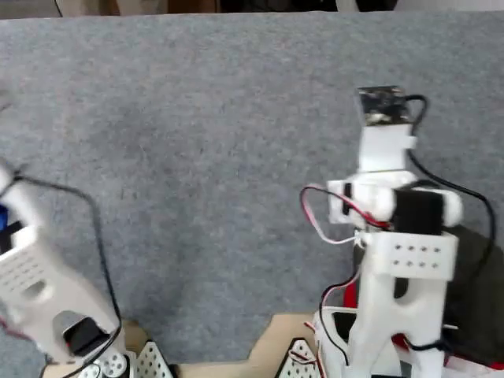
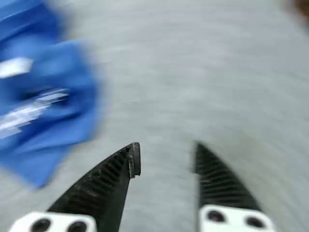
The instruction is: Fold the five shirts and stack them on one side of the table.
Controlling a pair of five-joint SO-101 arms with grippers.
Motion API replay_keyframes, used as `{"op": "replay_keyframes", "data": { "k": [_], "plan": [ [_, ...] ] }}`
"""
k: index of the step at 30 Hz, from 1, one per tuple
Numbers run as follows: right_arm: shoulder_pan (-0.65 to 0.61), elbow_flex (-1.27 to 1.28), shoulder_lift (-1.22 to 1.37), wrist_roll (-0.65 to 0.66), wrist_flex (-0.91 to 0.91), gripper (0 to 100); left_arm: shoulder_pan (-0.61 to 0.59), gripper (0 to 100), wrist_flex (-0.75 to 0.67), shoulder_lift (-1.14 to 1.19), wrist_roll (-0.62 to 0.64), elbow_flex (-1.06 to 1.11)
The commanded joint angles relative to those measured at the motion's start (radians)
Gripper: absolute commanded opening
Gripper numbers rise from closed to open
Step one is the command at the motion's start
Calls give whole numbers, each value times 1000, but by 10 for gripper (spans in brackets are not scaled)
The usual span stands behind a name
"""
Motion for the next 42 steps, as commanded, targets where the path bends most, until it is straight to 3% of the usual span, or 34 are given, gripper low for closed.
{"op": "replay_keyframes", "data": {
  "k": [1, 6, 9, 13, 17, 20, 25, 29, 33, 38, 42],
  "plan": [
    [-79, 61, -12, -55, -120, 5, -252, 288, -158, 30, -20, 110],
    [-173, 147, -12, -61, -233, 5, -399, 288, -391, 199, -77, 196],
    [-203, 179, -12, -61, -264, 5, -402, 281, -433, 292, -110, 198],
    [-206, 200, -12, -61, -284, 5, -364, 191, -499, 435, -123, 198],
    [-202, 205, -12, -61, -278, 5, -311, 34, -456, 490, -123, 181],
    [-202, 205, -13, -61, -276, 5, -253, 22, -284, 490, -123, 89],
    [-202, 205, -12, -61, -282, 5, -74, 19, 49, 501, -121, -215],
    [-202, 205, -12, -58, -282, 5, 83, 19, 46, 444, -115, -199],
    [-202, 205, -12, -55, -282, 5, 262, 19, 46, 314, -115, 49],
    [-183, 205, -12, -54, -321, 9, 585, 19, 32, 64, -115, 542],
    [-105, 199, -12, -11, -390, 9, 835, 19, -123, -151, -115, 902]
  ]
}}
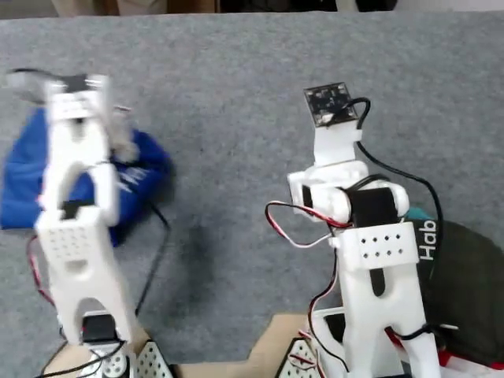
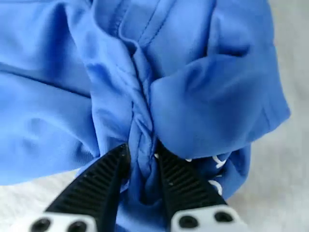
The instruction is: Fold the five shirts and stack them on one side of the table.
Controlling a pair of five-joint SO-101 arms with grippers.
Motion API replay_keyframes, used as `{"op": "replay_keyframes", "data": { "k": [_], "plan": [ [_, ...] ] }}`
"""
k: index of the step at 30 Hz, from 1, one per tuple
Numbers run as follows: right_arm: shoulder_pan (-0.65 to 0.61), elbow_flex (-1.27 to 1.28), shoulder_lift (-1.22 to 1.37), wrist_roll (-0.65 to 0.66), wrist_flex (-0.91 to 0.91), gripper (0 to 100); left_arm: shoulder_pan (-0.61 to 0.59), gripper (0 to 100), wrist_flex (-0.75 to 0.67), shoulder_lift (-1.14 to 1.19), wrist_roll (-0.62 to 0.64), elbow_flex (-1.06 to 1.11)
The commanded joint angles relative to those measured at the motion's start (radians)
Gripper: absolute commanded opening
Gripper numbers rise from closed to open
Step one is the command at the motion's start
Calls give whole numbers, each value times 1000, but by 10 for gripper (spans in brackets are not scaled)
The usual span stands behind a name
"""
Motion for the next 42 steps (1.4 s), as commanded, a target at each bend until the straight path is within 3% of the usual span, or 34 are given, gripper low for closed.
{"op": "replay_keyframes", "data": {
  "k": [1, 4, 7, 10, 12, 17, 22, 27, 31, 36, 38, 42],
  "plan": [
    [81, -4, -12, 58, -66, 9, 221, 19, -141, -266, -3, 344],
    [122, -13, -12, 92, -63, 32, 293, 21, -276, -449, -2, 526],
    [111, -15, -10, 95, -37, 161, 275, 42, -308, -607, 71, 565],
    [36, -12, -10, 95, -37, 284, 218, 177, -307, -731, 158, 552],
    [-51, -13, -8, 89, -43, 299, 161, 266, -305, -799, 190, 554],
    [-282, -42, 74, 51, -94, 299, 26, 297, -252, -932, 160, 560],
    [-366, -260, 377, -18, -87, 300, -149, 296, -218, -967, 75, 632],
    [-447, -627, 763, -52, 3, 300, -296, 296, -397, -915, 80, 821],
    [-490, -928, 1075, -52, 152, 300, -322, 296, -522, -868, 75, 961],
    [-490, -1273, 1400, -52, 354, 296, -301, 296, -552, -835, 77, 1068],
    [-484, -1406, 1501, -52, 405, 246, -285, 296, -565, -823, 75, 1097],
    [-429, -1690, 1658, -51, 462, 22, -290, 295, -683, -808, 83, 1158]
  ]
}}
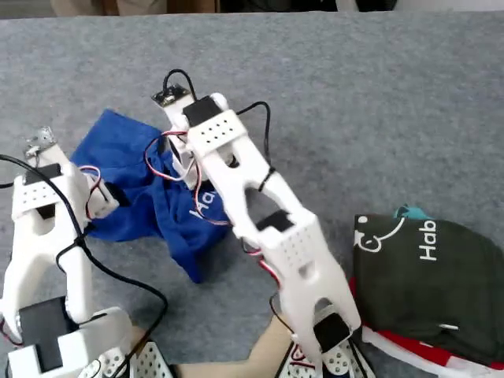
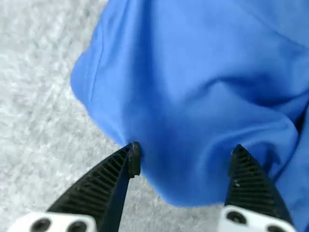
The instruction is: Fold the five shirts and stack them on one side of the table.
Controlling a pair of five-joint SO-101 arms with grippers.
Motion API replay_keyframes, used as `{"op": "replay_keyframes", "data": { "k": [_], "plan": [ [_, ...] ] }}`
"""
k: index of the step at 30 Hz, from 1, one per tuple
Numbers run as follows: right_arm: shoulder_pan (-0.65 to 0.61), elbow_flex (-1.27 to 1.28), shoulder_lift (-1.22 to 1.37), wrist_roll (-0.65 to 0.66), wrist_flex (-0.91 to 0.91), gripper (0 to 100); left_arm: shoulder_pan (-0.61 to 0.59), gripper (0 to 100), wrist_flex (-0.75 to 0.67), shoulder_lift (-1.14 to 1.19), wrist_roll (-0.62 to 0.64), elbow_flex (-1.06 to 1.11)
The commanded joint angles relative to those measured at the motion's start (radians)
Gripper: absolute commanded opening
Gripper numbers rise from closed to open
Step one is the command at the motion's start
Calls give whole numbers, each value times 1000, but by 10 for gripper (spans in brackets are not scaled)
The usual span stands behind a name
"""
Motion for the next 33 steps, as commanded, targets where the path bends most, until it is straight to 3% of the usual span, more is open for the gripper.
{"op": "replay_keyframes", "data": {
  "k": [1, 3, 6, 11, 25, 33],
  "plan": [
    [67, -311, 101, -9, 49, 0, 2, 291, -101, 8, 9, 34],
    [119, -440, 147, -9, 69, 37, 2, 247, -161, 10, 31, 58],
    [216, -593, 180, -9, 74, 3, 2, 154, -238, 12, 29, 71],
    [406, -662, 182, -6, 75, 5, 3, 19, -327, 12, 37, 69],
    [894, -524, 182, 149, 77, 5, -38, 19, -399, 12, 37, 49],
    [960, -524, 182, 186, 75, 5, -216, 19, -393, 7, 12, 37]
  ]
}}
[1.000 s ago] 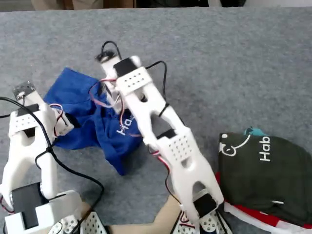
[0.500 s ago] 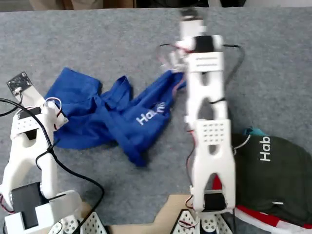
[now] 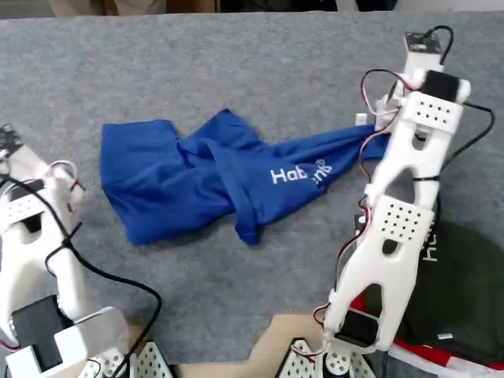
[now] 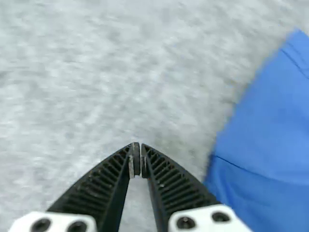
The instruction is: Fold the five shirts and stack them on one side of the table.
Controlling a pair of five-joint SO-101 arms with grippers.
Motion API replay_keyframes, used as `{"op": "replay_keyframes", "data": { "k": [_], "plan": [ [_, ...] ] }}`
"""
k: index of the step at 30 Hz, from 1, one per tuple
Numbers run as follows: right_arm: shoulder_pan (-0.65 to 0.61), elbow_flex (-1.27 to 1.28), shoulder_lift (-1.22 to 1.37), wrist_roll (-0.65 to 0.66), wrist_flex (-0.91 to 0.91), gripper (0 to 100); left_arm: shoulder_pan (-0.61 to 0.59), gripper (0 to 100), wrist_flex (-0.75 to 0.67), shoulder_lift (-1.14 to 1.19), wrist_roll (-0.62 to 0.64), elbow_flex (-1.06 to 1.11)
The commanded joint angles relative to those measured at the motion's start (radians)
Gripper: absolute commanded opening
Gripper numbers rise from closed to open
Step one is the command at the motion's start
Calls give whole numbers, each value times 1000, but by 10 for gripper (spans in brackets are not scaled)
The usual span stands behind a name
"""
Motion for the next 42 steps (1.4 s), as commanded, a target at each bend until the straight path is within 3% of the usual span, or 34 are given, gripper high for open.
{"op": "replay_keyframes", "data": {
  "k": [1, 6, 9, 12, 15, 19, 22, 30, 35, 42],
  "plan": [
    [10, 1, -10, 3, 18, 5, -72, 19, -2, -10, -28, -48],
    [-68, -1, -7, 0, 18, 5, -80, 20, 172, -4, -25, -207],
    [-133, 5, -2, 0, 11, 5, 14, 22, 247, -1, 40, -302],
    [-199, -2, 30, -2, -40, 5, 149, 51, 250, -1, 98, -356],
    [-240, 1, 93, -49, -126, 5, 282, 151, 236, 7, 172, -402],
    [-246, -24, 166, -107, -193, 5, 379, 211, 117, 108, 256, -437],
    [-234, -93, 177, -112, -155, 5, 396, 191, 49, 249, 255, -497],
    [-236, -163, 225, -112, -157, 5, 399, 91, 58, 605, 255, -709],
    [-234, -217, 257, -112, -152, 5, 387, 20, 149, 696, 255, -821],
    [-231, -274, 278, -112, -126, 5, 356, 19, 334, 751, 255, -970]
  ]
}}
